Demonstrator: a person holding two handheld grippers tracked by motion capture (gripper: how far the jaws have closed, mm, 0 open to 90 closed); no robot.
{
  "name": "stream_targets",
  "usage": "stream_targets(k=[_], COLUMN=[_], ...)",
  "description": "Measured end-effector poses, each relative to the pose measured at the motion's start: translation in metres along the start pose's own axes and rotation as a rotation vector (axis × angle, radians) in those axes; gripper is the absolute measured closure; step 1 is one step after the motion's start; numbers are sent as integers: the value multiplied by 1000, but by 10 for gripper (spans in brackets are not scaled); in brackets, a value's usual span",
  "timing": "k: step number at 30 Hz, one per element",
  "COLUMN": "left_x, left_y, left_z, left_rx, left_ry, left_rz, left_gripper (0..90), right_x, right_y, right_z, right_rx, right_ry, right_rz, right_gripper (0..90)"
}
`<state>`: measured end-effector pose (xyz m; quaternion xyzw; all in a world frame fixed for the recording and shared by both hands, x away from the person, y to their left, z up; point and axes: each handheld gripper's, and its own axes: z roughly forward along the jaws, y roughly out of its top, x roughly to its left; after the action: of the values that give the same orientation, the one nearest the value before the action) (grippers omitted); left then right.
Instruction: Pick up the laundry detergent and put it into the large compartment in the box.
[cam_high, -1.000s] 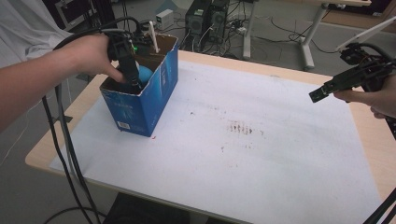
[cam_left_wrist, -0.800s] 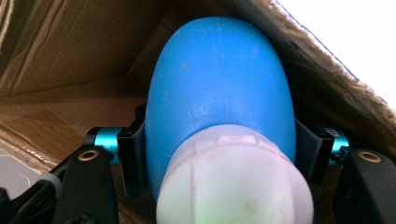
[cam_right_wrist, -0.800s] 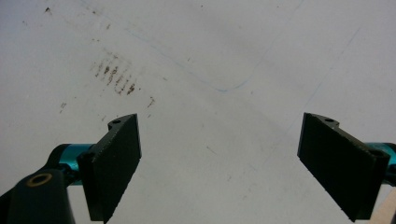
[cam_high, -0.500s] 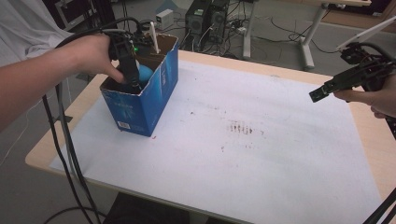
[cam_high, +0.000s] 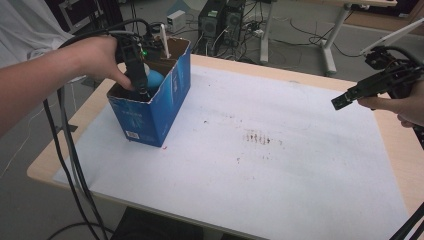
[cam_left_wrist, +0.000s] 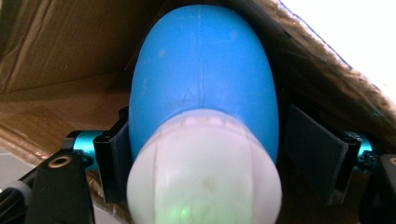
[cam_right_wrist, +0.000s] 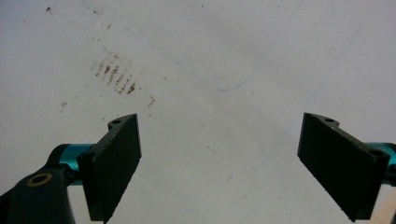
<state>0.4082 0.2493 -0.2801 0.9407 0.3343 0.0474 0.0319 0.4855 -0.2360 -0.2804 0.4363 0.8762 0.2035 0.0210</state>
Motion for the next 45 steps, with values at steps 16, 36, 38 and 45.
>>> stream_targets(k=[16,36,38,45], left_x=[-2,-19,-25,-46], left_y=[0,25,32,58], left_z=[-34,-89,-90,-85], left_rx=[-34,-96,-98,-112], left_ry=[32,54,47,36], left_rz=[21,131,157,240], left_gripper=[215,215,215,215], right_x=[0,0,0,1], right_y=[0,-8,-9,-15], right_z=[-1,-13,-15,-23], right_rx=[-2,-30,-32,-42], right_ry=[4,-1,-5,-15], right_rz=[0,5,8,14], right_gripper=[127,127,127,127])
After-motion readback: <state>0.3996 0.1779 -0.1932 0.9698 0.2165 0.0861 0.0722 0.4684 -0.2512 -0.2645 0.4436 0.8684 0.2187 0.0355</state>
